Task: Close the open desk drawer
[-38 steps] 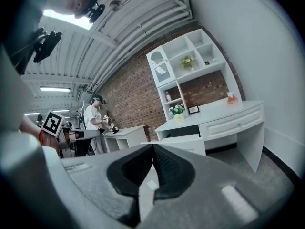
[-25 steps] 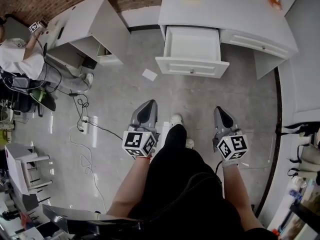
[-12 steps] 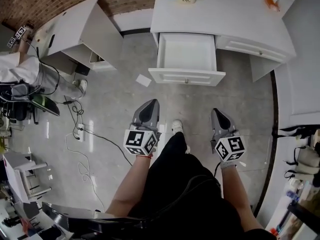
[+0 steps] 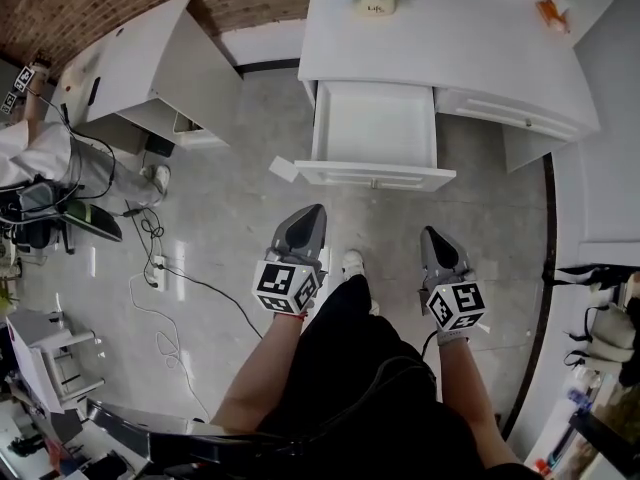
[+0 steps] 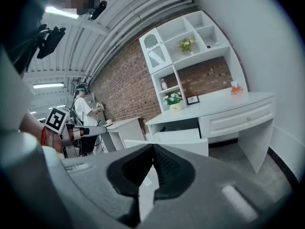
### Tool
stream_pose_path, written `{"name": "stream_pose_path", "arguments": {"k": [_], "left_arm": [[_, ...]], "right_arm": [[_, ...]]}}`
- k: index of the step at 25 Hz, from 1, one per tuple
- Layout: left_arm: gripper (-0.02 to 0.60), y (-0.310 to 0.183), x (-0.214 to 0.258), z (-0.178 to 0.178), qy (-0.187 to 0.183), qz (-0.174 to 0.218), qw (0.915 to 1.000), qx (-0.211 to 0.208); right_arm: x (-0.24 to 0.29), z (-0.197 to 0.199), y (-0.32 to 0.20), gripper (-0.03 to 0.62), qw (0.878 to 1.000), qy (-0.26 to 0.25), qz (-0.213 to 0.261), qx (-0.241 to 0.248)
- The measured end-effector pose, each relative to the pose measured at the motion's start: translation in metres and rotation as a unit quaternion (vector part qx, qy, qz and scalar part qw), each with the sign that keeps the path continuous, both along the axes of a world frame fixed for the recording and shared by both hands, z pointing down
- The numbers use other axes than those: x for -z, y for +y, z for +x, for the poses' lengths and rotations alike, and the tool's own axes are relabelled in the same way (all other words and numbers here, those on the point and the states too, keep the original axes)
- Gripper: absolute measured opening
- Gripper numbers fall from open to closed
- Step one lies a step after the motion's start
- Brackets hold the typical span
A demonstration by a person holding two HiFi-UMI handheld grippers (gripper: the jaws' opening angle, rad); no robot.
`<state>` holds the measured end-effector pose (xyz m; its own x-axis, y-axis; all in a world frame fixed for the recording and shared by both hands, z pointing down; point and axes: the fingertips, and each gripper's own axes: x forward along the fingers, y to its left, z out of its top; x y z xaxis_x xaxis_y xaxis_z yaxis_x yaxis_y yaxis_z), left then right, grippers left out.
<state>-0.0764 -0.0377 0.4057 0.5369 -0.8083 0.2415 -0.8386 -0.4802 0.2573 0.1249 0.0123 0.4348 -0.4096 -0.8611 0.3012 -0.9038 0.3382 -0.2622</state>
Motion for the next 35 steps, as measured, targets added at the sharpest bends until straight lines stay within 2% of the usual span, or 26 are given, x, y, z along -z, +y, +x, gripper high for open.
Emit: {"name": "stream_pose_path", "arguments": {"k": [11,20,27,31,35], "left_arm": [[0.003,-0.040,-0.047,0.013,-0.003,-0.041,0.9982,-0.042],[0.003,-0.060,-0.091,0.025,-0.003,-0.071,0.9953,-0.065],[0.003,-0.081,-0.115,0.042,0.028,-0.044,0.9971,-0.055],[0.003,-0.089,-0.135,0.049,0.030,-0.039,0.9972,-0.055],[0.003,-0.094,-0.143,0.053,0.025,-0.025,0.9978,-0.056]], "right_arm": [[-0.032,-0.027,-0.052,0.000,0.999,0.004,-0.028,0.016],[-0.063,-0.033,-0.086,0.000,0.999,-0.013,-0.038,-0.003],[-0.099,-0.033,-0.106,0.000,1.000,-0.014,-0.028,-0.001],[-0.116,-0.037,-0.113,0.000,1.000,0.010,-0.018,0.003],[-0.120,-0.035,-0.121,0.000,1.000,0.006,-0.002,-0.009]]}}
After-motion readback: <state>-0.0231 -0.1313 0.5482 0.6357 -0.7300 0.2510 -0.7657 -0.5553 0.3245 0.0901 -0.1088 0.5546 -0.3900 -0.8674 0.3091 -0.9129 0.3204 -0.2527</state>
